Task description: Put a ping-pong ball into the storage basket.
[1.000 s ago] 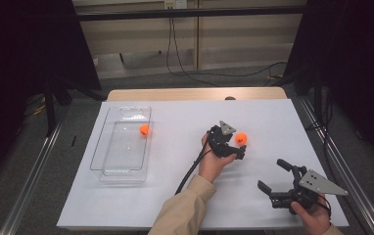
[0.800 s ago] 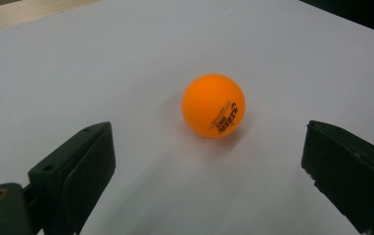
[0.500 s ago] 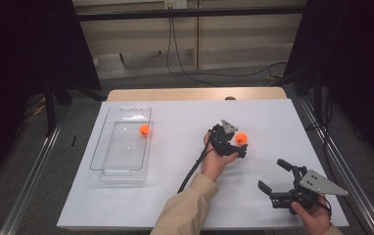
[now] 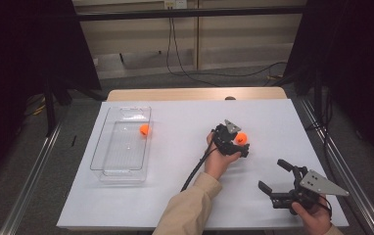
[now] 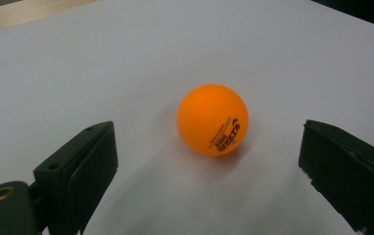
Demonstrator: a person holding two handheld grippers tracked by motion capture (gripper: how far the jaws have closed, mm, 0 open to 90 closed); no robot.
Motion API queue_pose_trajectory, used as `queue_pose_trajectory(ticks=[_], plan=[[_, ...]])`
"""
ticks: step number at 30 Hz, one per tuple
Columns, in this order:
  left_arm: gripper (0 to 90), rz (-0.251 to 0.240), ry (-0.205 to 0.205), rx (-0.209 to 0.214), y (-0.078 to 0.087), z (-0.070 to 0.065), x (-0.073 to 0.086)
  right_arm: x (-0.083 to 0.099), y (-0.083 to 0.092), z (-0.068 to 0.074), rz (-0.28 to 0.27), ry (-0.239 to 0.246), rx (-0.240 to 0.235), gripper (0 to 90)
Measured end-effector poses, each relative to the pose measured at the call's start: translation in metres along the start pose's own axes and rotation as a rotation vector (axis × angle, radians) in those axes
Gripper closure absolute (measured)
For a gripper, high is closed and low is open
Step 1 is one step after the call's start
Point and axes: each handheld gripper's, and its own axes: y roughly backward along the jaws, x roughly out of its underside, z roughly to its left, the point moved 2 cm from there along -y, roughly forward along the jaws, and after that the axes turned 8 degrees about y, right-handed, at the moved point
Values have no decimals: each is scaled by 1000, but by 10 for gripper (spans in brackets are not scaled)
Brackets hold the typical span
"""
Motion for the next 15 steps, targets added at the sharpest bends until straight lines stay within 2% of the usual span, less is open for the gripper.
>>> queue_pose_trajectory(ticks=[8,11,13,15], plan=[[112,-3,-3,-6,-4,1,0,0,1,0,-1,-5,2,11],[146,2,-31,-8,-6,2,0,0,1,0,-3,-5,2,12],[148,-2,-15,-2,-7,1,-1,0,1,-1,-2,-6,3,12],[165,-1,-27,-2,-8,1,-1,0,1,-1,-2,-6,3,12]])
